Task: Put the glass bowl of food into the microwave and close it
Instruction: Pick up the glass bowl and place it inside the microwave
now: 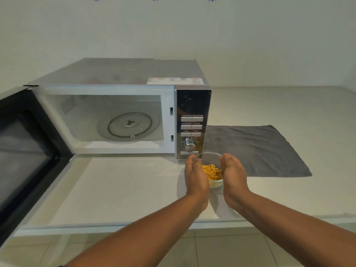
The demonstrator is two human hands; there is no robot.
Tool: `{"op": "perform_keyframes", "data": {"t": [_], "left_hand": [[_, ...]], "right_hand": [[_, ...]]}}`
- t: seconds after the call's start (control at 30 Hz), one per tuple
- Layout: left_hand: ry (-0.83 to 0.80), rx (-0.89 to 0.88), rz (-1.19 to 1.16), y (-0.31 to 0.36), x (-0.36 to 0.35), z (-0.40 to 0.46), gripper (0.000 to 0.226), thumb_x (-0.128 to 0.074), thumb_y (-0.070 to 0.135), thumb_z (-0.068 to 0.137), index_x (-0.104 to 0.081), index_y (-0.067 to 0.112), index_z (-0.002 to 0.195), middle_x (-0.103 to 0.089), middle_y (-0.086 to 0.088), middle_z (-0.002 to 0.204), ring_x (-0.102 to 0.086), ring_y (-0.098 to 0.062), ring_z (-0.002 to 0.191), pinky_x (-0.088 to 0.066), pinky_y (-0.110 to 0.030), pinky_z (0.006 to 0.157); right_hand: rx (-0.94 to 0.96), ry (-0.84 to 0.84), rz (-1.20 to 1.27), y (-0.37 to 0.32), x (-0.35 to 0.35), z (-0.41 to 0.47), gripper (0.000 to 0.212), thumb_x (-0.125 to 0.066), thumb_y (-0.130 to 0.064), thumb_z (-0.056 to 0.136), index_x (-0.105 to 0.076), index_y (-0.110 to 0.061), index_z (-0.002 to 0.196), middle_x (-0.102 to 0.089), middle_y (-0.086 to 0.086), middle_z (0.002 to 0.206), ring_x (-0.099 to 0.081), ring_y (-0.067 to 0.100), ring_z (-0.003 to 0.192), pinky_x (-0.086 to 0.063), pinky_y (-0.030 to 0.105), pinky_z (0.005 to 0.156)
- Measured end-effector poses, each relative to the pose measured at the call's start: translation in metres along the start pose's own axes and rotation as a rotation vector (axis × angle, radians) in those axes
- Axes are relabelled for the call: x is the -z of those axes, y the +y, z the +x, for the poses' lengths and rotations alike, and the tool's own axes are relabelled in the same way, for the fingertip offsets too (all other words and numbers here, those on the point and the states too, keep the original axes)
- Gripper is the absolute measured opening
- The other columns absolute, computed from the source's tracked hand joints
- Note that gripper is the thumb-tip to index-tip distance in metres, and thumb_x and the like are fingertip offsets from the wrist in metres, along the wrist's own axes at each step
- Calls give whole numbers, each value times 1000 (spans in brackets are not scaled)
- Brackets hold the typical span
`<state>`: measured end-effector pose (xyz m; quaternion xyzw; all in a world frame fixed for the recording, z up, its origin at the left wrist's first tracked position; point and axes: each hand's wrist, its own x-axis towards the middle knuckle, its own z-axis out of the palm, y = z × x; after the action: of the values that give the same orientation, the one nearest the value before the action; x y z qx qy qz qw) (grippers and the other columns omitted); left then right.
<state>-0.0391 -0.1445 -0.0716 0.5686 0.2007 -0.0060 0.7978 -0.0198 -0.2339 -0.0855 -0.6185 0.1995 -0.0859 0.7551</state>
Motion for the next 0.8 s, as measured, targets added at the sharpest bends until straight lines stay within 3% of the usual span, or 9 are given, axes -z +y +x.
{"op": "perform_keyframes", "data": {"t": [0.07, 0.13, 0.2, 0.3, 0.43, 0.6, 0.73, 0.8], "left_hand": [[47, -9, -10, 5, 20, -1, 37, -41, 31, 105, -51, 31, 141, -63, -4, 131, -64, -23, 116, -56, -40, 96], [88, -36, -44, 9, 40, -1, 31, -43, 27, 105, -55, 32, 133, -68, -3, 120, -69, -19, 105, -60, -33, 80], [152, -74, -57, 16, 61, 0, 27, -44, 23, 105, -59, 32, 124, -68, 6, 108, -67, -4, 91, -55, -18, 62], [256, -129, -91, 30, 93, 6, 25, -45, 21, 103, -64, 29, 118, -66, 11, 106, -60, 7, 85, -48, -13, 60], [316, -160, -133, 48, 122, 13, 26, -46, 15, 101, -67, 21, 116, -70, 7, 98, -68, 10, 68, -50, -12, 51], [380, -222, -126, 79, 155, 20, 26, -48, 19, 101, -68, 24, 117, -68, 2, 119, -63, -8, 108, -48, -21, 80], [385, -282, -92, 107, 173, 34, 25, -45, 20, 101, -66, 27, 115, -67, 4, 119, -59, -11, 112, -45, -13, 72], [359, -315, -76, 120, 179, 45, 28, -44, 19, 101, -64, 26, 118, -66, 4, 121, -58, -11, 115, -45, -14, 80]], "right_hand": [[-25, -25, 8, 6, -15, -14, 28, -45, -25, 108, -57, -22, 133, -66, -2, 118, -66, 0, 91, -50, 15, 71], [-48, -65, 8, 14, -30, -29, 25, -44, -22, 108, -54, -23, 131, -65, -7, 104, -69, -8, 70, -49, 10, 50], [-64, -115, 11, 22, -48, -42, 27, -43, -20, 108, -53, -23, 134, -64, -9, 102, -68, -11, 65, -48, 10, 47], [-68, -172, 20, 29, -82, -60, 32, -43, -20, 109, -53, -20, 139, -63, -11, 101, -66, -15, 66, -47, 6, 48], [-98, -226, 56, 32, -116, -75, 30, -43, -25, 109, -53, -26, 138, -67, -6, 110, -67, 5, 90, -52, 14, 60], [-56, -304, 8, 32, -165, -90, 42, -40, -28, 110, -45, -24, 151, -50, -5, 150, -48, 12, 133, -37, 27, 105], [-27, -333, 16, 21, -202, -88, 44, -39, -29, 110, -42, -25, 154, -48, -3, 154, -46, 16, 138, -36, 36, 116], [-4, -344, 13, 13, -218, -83, 46, -39, -28, 110, -40, -23, 155, -47, -2, 155, -45, 18, 140, -36, 41, 119]]}}
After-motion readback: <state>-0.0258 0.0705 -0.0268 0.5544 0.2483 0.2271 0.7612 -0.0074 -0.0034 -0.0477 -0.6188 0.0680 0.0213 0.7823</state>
